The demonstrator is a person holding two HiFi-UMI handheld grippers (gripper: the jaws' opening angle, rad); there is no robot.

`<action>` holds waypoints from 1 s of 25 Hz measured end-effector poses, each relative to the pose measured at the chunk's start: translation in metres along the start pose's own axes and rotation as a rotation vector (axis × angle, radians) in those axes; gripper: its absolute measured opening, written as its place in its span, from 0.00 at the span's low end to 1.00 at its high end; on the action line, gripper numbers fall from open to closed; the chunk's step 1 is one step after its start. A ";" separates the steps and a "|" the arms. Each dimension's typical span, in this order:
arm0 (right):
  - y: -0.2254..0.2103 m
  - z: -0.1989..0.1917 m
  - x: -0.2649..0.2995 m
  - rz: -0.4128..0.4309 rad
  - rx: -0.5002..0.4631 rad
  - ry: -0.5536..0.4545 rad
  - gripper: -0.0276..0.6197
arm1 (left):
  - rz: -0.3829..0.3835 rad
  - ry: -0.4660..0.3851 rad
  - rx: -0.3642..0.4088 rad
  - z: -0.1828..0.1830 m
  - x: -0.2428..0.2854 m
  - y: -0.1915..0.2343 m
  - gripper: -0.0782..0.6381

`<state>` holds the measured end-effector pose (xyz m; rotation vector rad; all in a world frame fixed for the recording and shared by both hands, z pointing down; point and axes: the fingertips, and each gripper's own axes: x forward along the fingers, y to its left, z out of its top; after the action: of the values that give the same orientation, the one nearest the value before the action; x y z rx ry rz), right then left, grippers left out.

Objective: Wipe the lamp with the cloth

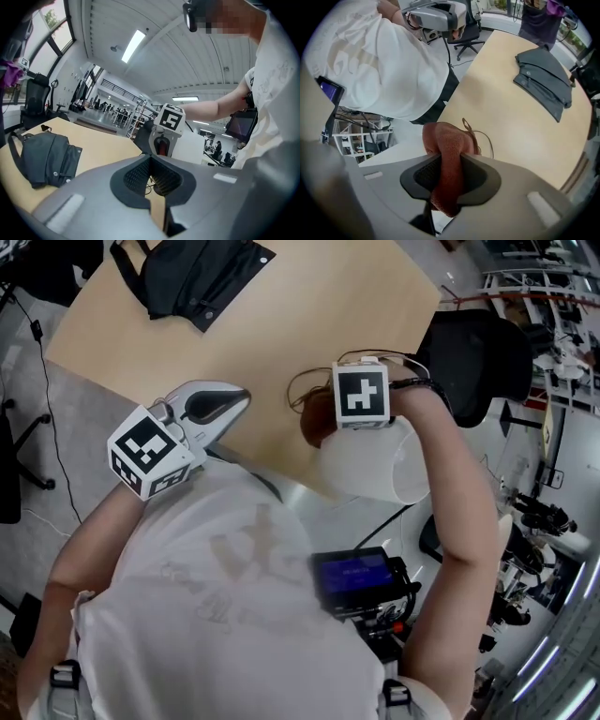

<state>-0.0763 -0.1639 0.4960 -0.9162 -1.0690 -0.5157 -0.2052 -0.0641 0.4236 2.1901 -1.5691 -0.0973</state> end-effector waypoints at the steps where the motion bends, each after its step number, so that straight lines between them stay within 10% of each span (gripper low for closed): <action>1: 0.002 0.001 -0.001 -0.005 0.007 -0.017 0.23 | -0.012 0.008 0.003 -0.002 0.003 0.000 0.11; 9: 0.023 -0.007 -0.079 -0.308 0.188 -0.265 0.23 | -0.161 0.055 0.079 0.000 0.036 -0.027 0.11; 19: 0.137 -0.033 -0.152 -1.023 0.514 -0.563 0.23 | -0.292 0.164 0.169 -0.010 0.048 -0.103 0.11; 25: 0.174 -0.006 -0.112 -1.170 0.687 -0.652 0.22 | -0.335 0.214 0.184 -0.015 0.033 -0.130 0.11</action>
<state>0.0102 -0.0811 0.3273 0.2866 -2.1944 -0.7221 -0.0738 -0.0562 0.3924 2.4952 -1.1254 0.1820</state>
